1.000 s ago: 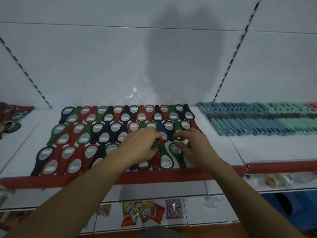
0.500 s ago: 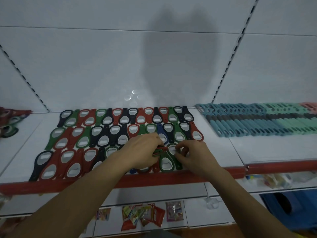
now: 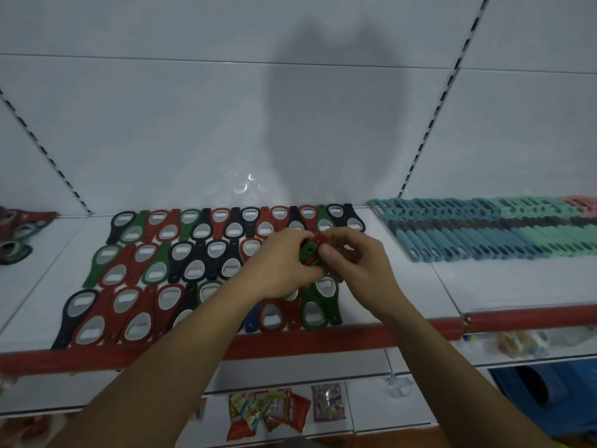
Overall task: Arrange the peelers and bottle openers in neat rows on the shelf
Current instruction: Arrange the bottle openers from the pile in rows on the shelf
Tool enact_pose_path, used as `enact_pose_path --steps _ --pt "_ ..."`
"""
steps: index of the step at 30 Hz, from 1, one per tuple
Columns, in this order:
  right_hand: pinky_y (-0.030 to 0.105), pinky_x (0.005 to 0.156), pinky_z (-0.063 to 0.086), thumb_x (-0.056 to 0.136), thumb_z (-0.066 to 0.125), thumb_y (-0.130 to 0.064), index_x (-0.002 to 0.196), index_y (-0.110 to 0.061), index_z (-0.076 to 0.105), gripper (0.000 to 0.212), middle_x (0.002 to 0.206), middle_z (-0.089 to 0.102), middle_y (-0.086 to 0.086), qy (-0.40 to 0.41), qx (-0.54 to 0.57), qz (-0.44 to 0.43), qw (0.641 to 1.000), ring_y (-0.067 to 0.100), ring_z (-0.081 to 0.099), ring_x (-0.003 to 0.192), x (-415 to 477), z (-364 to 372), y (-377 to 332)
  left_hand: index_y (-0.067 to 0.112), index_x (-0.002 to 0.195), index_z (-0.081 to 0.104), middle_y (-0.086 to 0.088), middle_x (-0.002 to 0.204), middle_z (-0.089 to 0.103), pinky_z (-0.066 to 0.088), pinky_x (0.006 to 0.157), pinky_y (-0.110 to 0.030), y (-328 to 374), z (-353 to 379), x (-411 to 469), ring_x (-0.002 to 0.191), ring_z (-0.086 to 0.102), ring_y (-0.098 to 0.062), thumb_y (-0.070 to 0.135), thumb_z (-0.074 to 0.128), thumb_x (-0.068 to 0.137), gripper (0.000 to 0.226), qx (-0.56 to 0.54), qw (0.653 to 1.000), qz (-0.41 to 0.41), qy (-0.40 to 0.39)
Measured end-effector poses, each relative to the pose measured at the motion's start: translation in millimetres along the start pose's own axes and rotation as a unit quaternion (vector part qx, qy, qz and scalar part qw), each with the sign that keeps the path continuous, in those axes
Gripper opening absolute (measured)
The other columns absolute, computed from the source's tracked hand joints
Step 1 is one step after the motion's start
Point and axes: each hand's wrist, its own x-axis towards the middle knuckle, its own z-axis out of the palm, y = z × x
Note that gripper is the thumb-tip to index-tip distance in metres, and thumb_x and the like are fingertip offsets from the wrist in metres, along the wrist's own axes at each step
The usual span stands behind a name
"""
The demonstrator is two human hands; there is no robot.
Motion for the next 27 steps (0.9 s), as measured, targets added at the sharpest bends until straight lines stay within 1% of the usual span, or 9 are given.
enact_pose_path --steps 2,5,7,9,10,14,18,22,27 --pt "0.016 0.059 0.052 0.096 0.067 -0.009 0.096 -0.017 0.072 0.009 0.083 0.073 -0.004 -0.005 0.025 0.000 1.000 0.005 0.068 0.071 6.3 0.8 -3.3 0.027 0.099 0.068 0.004 0.083 0.073 0.057 0.064 -0.022 -0.1 2.3 2.3 0.072 0.073 -0.009 0.025 0.079 0.085 0.017 -0.074 0.997 -0.022 -0.007" --pt "0.017 0.057 0.051 0.095 0.070 -0.014 0.101 -0.017 0.072 0.007 0.079 0.071 -0.004 0.027 0.053 0.021 0.998 0.005 0.065 0.064 11.3 -1.1 -3.7 0.024 0.102 0.071 0.004 0.087 0.077 0.059 0.070 -0.028 0.0 3.1 3.8 0.079 0.075 -0.011 0.026 0.082 0.084 0.021 -0.206 0.976 -0.074 0.015" --pt "0.018 0.057 0.050 0.089 0.077 -0.023 0.103 -0.021 0.070 0.016 0.078 0.068 -0.002 0.030 0.048 0.036 0.998 0.010 0.063 0.064 10.7 -0.6 -2.2 0.020 0.105 0.074 0.002 0.088 0.079 0.059 0.073 -0.035 2.8 5.1 6.8 0.082 0.077 -0.016 0.035 0.086 0.075 0.035 -0.372 0.914 -0.151 0.066" --pt "0.021 0.059 0.052 0.080 0.085 -0.028 0.101 -0.024 0.067 0.028 0.077 0.067 -0.004 0.007 0.022 0.048 0.999 0.011 0.063 0.067 8.3 3.6 0.6 0.014 0.106 0.076 -0.008 0.095 0.079 0.062 0.070 -0.040 8.7 7.7 9.9 0.085 0.078 -0.026 0.034 0.086 0.073 0.040 -0.542 0.804 -0.233 0.077" --pt "0.021 0.060 0.053 0.077 0.087 -0.029 0.101 -0.025 0.064 0.033 0.076 0.068 -0.006 -0.004 -0.001 0.050 0.999 0.009 0.063 0.067 7.2 6.0 2.4 0.012 0.108 0.076 -0.012 0.101 0.079 0.063 0.071 -0.044 11.0 9.2 11.0 0.089 0.078 -0.031 0.034 0.085 0.075 0.041 -0.582 0.769 -0.255 0.073" --pt "0.023 0.069 0.058 0.084 0.082 -0.020 0.107 -0.019 0.065 0.029 0.092 0.077 -0.005 0.019 0.016 0.076 0.997 0.012 0.075 0.081 11.9 8.1 3.6 0.009 0.121 0.070 -0.018 0.115 0.075 0.064 0.073 -0.048 15.1 19.0 11.9 0.100 0.075 -0.037 0.040 0.078 0.079 0.054 -0.654 0.708 -0.258 0.064" --pt "0.035 0.076 0.061 0.092 0.074 -0.021 0.112 -0.013 0.068 0.023 0.097 0.078 0.001 0.061 0.013 0.118 0.991 0.017 0.075 0.089 17.6 -0.8 6.4 0.009 0.114 0.075 -0.021 0.120 0.073 0.062 0.064 -0.049 10.5 22.9 8.2 0.099 0.074 -0.039 0.005 0.071 0.084 0.030 -0.731 0.637 -0.239 0.048" --pt "0.031 0.064 0.057 0.098 0.064 -0.034 0.104 -0.019 0.068 0.017 0.089 0.076 0.000 0.100 -0.025 0.104 0.989 0.015 0.073 0.079 18.4 -1.7 4.2 0.010 0.124 0.070 -0.017 0.116 0.075 0.063 0.068 -0.045 13.6 29.3 9.8 0.098 0.076 -0.034 0.003 0.071 0.081 0.044 -0.726 0.634 -0.254 0.079" --pt "0.041 0.062 0.046 0.101 0.058 -0.032 0.086 -0.016 0.071 0.026 0.069 0.067 -0.005 0.119 -0.094 0.130 0.980 0.013 0.057 0.062 8.0 -19.2 6.0 0.013 0.094 0.070 -0.009 0.086 0.078 0.061 0.055 -0.033 11.3 18.8 10.5 0.071 0.077 -0.023 -0.001 0.065 0.080 0.021 -0.682 0.672 -0.266 0.108"
